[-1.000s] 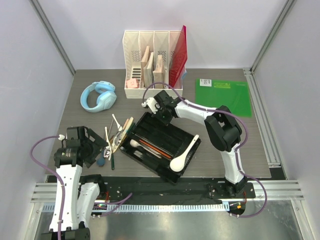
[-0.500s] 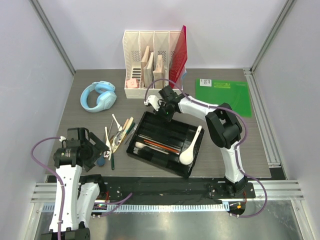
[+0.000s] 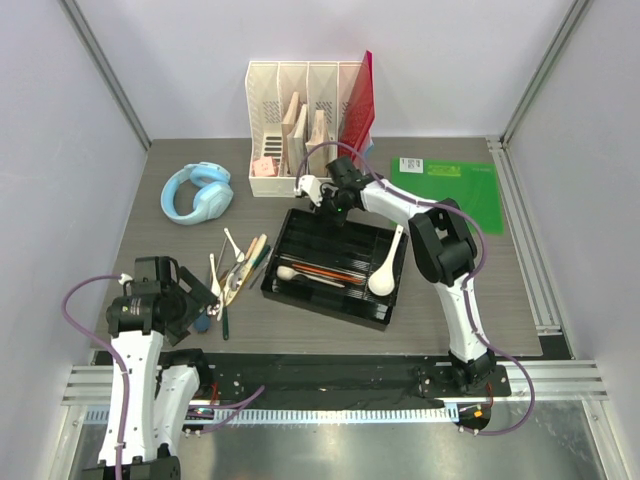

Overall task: Sort the eating utensils into containers
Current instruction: Adjust the storage box at the center of the board.

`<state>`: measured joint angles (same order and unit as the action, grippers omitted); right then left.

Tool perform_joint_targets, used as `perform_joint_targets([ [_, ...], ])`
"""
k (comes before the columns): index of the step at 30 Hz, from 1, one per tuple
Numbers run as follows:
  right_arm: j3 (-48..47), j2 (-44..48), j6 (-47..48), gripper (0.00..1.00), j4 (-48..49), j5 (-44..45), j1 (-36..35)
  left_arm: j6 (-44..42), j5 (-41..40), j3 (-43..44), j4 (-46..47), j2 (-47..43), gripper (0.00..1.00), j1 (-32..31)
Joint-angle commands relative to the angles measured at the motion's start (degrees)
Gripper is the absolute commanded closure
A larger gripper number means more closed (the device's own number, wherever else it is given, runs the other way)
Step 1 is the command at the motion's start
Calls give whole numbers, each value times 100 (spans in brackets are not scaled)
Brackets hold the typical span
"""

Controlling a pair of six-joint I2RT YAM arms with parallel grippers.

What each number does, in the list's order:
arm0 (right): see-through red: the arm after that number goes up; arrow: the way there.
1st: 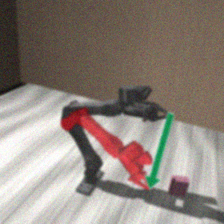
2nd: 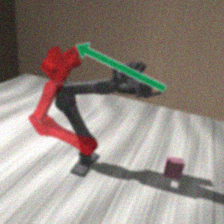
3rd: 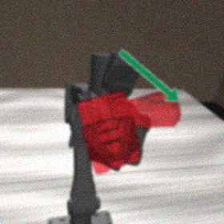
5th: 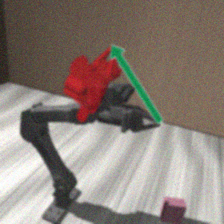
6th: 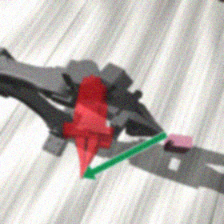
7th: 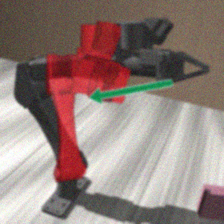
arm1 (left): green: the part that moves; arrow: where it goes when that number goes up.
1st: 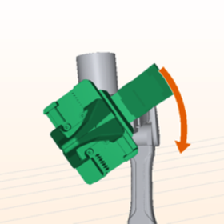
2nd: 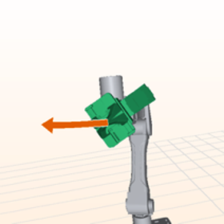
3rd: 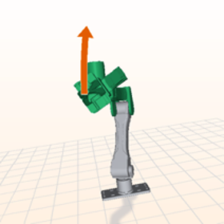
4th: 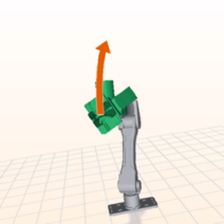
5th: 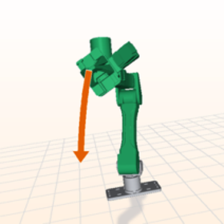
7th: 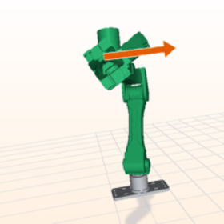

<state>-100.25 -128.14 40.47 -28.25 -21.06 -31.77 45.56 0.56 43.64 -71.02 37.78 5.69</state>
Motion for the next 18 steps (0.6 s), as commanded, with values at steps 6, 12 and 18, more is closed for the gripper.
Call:
perform_joint_targets([
  [6,-276,8,357,99,619,-891,-338,-118,67,-4,89,-60,9,-16],
  [12,-110,157,182,78,601,-900,-497,-109,111,13,194,-51,9,-16],
  [18,356,771,-232,46,838,-417,-497,-82,84,145,448,115,9,-7],
])
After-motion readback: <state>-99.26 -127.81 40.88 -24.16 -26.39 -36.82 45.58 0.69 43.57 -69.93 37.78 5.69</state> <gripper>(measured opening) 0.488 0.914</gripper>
